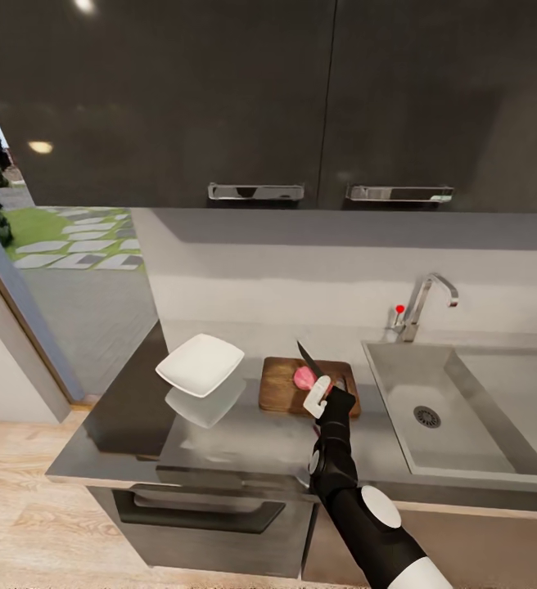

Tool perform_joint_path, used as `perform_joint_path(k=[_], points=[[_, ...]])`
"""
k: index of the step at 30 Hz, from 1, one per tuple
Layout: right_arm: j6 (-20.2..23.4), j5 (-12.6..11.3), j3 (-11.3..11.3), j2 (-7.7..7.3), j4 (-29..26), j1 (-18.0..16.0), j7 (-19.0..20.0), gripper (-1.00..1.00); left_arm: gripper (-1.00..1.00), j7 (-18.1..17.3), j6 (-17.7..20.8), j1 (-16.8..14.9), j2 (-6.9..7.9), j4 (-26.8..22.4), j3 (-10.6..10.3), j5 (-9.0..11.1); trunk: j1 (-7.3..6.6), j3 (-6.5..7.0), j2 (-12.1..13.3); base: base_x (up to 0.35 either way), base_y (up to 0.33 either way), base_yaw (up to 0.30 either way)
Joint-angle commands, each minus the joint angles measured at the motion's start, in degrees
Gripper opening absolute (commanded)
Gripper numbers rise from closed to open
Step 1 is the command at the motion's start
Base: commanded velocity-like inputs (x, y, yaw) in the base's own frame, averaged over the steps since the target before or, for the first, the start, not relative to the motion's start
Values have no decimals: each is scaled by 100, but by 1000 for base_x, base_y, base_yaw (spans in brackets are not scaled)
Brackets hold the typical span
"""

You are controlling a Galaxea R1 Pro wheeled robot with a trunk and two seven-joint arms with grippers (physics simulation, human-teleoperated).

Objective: In the kitchen, take the Vidalia onion out of the sink, dice it on the chopping board with the paring knife, put the diced onion into the bowl on the countertop, then place both the paring knife and the chopping board into the sink.

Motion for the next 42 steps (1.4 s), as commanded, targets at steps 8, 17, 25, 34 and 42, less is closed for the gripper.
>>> perform_joint_path(k=[8, 17, 25, 34, 42], points=[[45, 26, 16, 4, 2, -7, -6, -100, 100, 11, -10, 1, -4, -6, 6, -5, 3, -32, -12, 0, 0, 0], [45, 26, 16, -2, 2, -7, -5, -100, 100, 11, -10, 1, -4, -6, 6, -5, 3, -33, -12, 0, 0, 0], [43, 21, 15, -11, 2, -7, -5, -100, 100, 11, -10, 1, -4, -6, 6, -5, 3, -34, -12, 0, 0, 0], [43, 17, 16, -3, 2, -7, -5, -100, 100, 11, -10, 1, -4, 1, 7, -5, 3, -85, -12, 0, 0, 0], [43, 17, 16, -11, 2, -7, -5, -100, 100, 11, -10, 1, -4, 2, 15, -5, 3, -141, -12, 1, 0, 0]])
